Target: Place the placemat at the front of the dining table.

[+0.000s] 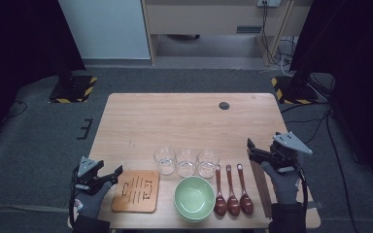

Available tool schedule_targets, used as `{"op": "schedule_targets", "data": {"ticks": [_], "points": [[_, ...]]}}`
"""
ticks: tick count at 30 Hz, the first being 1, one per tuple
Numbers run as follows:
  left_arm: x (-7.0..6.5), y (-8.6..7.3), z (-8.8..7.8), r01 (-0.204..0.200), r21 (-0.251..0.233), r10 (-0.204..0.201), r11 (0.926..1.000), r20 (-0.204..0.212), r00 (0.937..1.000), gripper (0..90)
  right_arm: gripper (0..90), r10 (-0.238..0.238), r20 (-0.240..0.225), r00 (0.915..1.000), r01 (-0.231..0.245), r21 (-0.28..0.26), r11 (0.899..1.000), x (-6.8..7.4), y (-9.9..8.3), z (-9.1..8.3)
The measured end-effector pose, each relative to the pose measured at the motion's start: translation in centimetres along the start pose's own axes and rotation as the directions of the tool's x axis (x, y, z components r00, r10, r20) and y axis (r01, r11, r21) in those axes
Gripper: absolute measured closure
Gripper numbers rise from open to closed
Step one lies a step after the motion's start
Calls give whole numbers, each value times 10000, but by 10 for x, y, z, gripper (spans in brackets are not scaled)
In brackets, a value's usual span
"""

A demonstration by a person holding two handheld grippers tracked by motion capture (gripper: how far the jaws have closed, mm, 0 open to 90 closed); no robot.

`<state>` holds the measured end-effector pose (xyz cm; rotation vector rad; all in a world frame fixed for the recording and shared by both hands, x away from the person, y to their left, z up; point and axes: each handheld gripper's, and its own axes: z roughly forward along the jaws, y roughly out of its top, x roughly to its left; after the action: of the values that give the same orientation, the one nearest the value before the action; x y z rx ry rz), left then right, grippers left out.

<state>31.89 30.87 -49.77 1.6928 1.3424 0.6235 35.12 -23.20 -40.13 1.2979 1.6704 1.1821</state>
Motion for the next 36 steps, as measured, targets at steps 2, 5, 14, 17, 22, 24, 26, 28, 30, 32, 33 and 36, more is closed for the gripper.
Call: {"op": "schedule_targets", "data": {"ticks": [2,5,14,17,22,24,26,28,30,32,33,36], "points": [[-1,1,1,10,20,-10,10000,42,10000,165,38,-8,-132,9999,4,-246,9997,6,5,-1],[-4,2,4,-2,36,2,10000,165,9999,160,38,-309,-152,9994,302,-487,9984,23,20,1],[-17,-2,14,-284,556,266,9980,318,9991,115,31,-728,-727,9947,679,-672,9954,62,42,6],[-22,-4,19,-402,822,367,9958,439,9984,88,30,-963,-1085,9894,897,-641,9939,85,49,8],[-27,-7,24,-572,1116,509,9921,591,9970,70,27,-1169,-1429,9828,1080,-687,9918,107,52,9],[-29,-8,26,-623,1238,542,9903,684,9962,66,24,-1237,-1566,9799,1146,-656,9912,115,53,10],[-31,-9,29,-721,1431,611,9871,794,9950,54,24,-1175,-1687,9786,1067,-718,9917,123,54,11],[-33,-11,32,-831,1600,699,9836,866,9938,51,23,-1133,-1781,9775,1021,-707,9923,129,55,12],[-34,-12,33,-947,1705,800,9808,914,9926,43,23,-1109,-1891,9757,982,-757,9923,136,56,12],[-35,-13,35,-1037,1788,889,9784,890,9921,41,22,-1075,-1995,9740,924,-834,9922,142,56,12],[-35,-14,36,-1116,1896,955,9755,919,9912,38,19,-1127,-2053,9722,982,-795,9920,147,57,12],[-37,-15,39,-1243,2047,1066,9709,953,9897,33,18,-1168,-2274,9668,987,-891,9911,159,60,11]]}}
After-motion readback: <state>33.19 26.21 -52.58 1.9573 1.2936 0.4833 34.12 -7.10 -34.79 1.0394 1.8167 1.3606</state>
